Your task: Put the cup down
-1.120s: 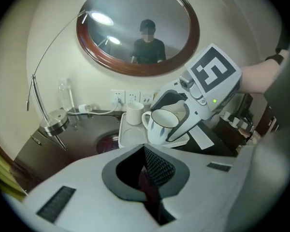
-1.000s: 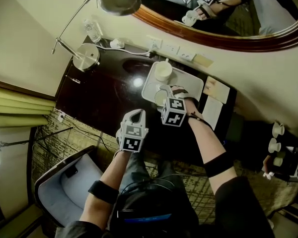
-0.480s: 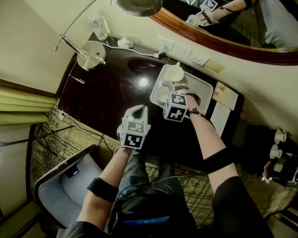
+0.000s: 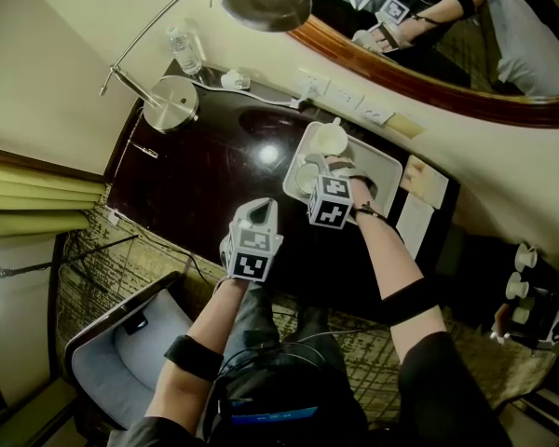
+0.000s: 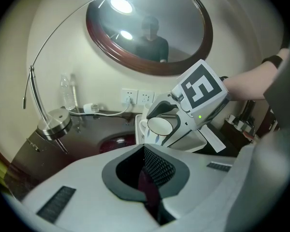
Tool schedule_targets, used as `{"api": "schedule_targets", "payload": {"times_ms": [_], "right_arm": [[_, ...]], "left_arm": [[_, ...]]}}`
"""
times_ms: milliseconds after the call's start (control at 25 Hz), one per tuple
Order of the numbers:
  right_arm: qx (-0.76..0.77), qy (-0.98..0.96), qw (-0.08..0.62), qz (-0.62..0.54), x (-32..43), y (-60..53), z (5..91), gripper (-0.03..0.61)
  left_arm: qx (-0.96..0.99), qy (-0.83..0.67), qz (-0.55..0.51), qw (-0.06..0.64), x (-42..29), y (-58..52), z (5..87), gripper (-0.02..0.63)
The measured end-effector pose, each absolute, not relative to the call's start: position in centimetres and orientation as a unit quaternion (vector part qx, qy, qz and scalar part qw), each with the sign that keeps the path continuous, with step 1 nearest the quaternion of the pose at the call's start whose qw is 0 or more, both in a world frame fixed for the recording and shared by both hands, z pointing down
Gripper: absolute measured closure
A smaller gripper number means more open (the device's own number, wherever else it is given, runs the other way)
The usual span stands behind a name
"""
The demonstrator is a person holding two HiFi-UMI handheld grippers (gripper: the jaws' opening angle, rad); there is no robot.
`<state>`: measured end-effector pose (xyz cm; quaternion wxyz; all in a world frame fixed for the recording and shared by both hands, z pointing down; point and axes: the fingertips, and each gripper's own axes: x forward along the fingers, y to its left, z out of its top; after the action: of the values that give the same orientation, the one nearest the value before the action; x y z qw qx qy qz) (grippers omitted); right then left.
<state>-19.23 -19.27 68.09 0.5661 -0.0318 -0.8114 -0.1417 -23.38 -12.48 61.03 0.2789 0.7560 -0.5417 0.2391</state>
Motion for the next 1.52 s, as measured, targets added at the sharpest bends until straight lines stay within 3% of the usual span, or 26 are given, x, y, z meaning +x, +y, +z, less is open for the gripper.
{"api": "schedule_targets", "payload": {"times_ms": [400, 840, 880, 1040, 1240, 1440, 1520], "right_arm": [[-0.012, -0.808, 0.567, -0.158, -18.9, -20.2, 67.6, 0.126], [0.017, -0.834, 0.538, -0.118, -16.4, -17.6, 62.4, 0.132], [0.022, -0.839, 0.532, -0.112, -15.9, -17.1, 61.6, 0.175], [0.053, -0.853, 0.512, -0.087, -13.1, -15.1, 59.1, 0.202], [0.112, -0.860, 0.492, -0.075, -8.6, -13.7, 56.7, 0.364], [0.210, -0.879, 0.427, -0.017, -4.2, -13.1, 53.7, 0.537], [0.246, -0.885, 0.395, 0.023, -2.4, -12.7, 52.8, 0.575]], "left_arm": [[0.754, -0.542, 0.240, 0.282, -23.3, -11.8, 61.0, 0.613], [0.749, -0.558, 0.231, 0.272, -23.7, -9.5, 57.9, 0.613], [0.750, -0.558, 0.232, 0.269, -23.5, -9.2, 57.4, 0.613], [0.754, -0.558, 0.235, 0.254, -22.4, -7.9, 55.8, 0.613], [0.763, -0.557, 0.229, 0.235, -20.3, -6.6, 53.9, 0.613], [0.768, -0.560, 0.222, 0.218, -18.3, -5.5, 52.3, 0.613], [0.767, -0.563, 0.225, 0.213, -17.7, -4.9, 52.0, 0.613]]}}
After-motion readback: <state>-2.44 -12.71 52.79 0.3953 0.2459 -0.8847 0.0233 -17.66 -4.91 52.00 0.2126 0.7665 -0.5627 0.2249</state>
